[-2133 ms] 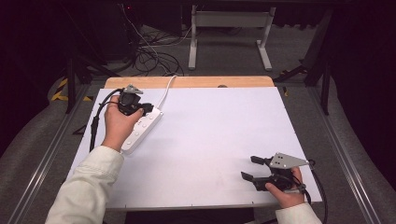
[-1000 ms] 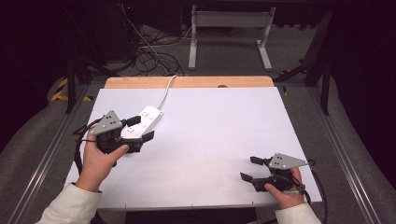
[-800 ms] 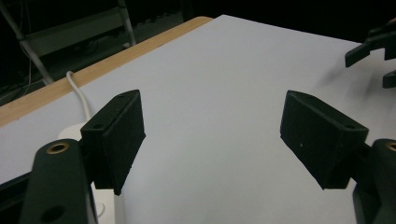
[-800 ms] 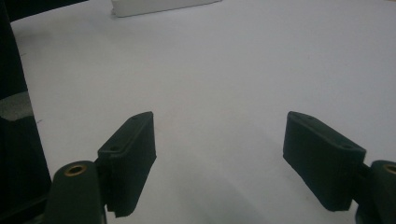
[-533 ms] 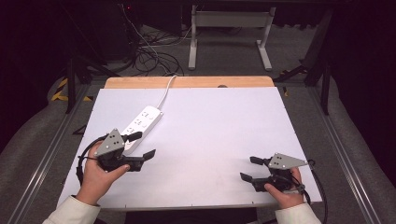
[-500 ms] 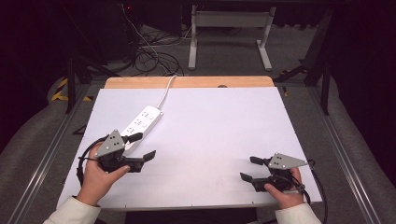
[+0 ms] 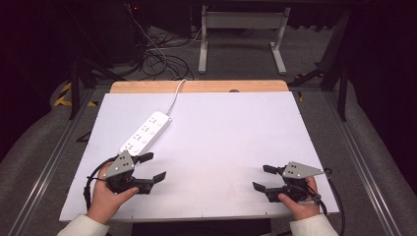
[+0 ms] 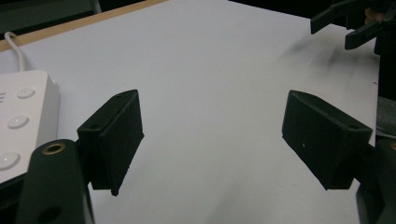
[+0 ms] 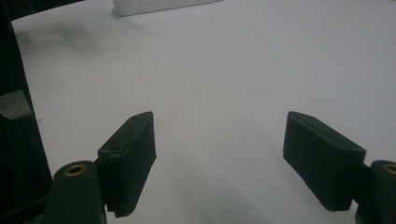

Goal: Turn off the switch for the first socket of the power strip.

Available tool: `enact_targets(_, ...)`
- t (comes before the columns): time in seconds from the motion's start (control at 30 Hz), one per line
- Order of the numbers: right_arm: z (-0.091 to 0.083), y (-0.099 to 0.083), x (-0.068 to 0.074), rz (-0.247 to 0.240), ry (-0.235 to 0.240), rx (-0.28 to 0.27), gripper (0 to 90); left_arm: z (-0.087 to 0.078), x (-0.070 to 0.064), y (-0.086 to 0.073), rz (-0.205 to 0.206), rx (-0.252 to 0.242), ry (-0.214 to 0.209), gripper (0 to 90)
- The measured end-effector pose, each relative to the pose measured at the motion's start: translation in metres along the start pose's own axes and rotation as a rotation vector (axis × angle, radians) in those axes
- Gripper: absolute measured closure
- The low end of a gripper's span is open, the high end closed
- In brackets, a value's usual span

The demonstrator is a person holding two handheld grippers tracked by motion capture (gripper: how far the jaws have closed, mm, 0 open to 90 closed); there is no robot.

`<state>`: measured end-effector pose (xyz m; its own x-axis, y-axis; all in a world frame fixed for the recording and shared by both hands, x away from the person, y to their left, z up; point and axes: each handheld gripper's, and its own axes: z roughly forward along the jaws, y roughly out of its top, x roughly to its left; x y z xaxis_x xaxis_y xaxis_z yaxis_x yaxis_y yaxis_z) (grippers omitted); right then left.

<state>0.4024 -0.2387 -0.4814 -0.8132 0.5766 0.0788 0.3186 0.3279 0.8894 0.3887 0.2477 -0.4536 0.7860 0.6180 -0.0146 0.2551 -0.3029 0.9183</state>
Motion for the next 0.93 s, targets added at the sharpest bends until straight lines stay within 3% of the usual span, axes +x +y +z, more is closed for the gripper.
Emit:
enact_targets(0.3, 0.000, 0.000, 0.000, -0.002, 0.000, 0.001, 26.2, 0.007, 0.002, -0.024, -0.067, 0.008, -0.029, 21.0)
enact_targets(0.4, 0.000, 0.000, 0.000, -0.003, 0.001, 0.000, 26.1, 0.009, 0.002, -0.032, -0.063, 0.033, -0.043, 21.1)
enact_targets(0.5, -0.001, 0.000, 0.000, -0.001, 0.005, -0.002, 26.0, 0.008, 0.000, -0.033, -0.053, 0.040, -0.056, 21.0)
enact_targets(0.6, 0.000, 0.000, 0.000, -0.005, 0.001, 0.002, 25.8, 0.009, -0.002, -0.031, -0.032, 0.035, -0.040, 21.0)
enact_targets(0.7, 0.000, 0.000, 0.000, -0.007, 0.002, 0.003, 25.8, 0.011, -0.002, -0.029, -0.043, 0.044, -0.011, 19.9)
enact_targets(0.83, 0.000, 0.000, 0.000, -0.008, -0.001, 0.002, 25.8, 0.009, 0.000, -0.030, -0.130, 0.031, -0.033, 19.0)
enact_targets(0.9, 0.000, 0.000, 0.000, -0.007, -0.001, 0.004, 25.7, 0.009, 0.001, -0.030, -0.126, 0.026, -0.028, 19.0)
enact_targets(0.93, 0.000, 0.000, -0.001, -0.007, -0.001, 0.007, 25.7, 0.009, 0.001, -0.030, -0.106, 0.028, -0.024, 19.0)
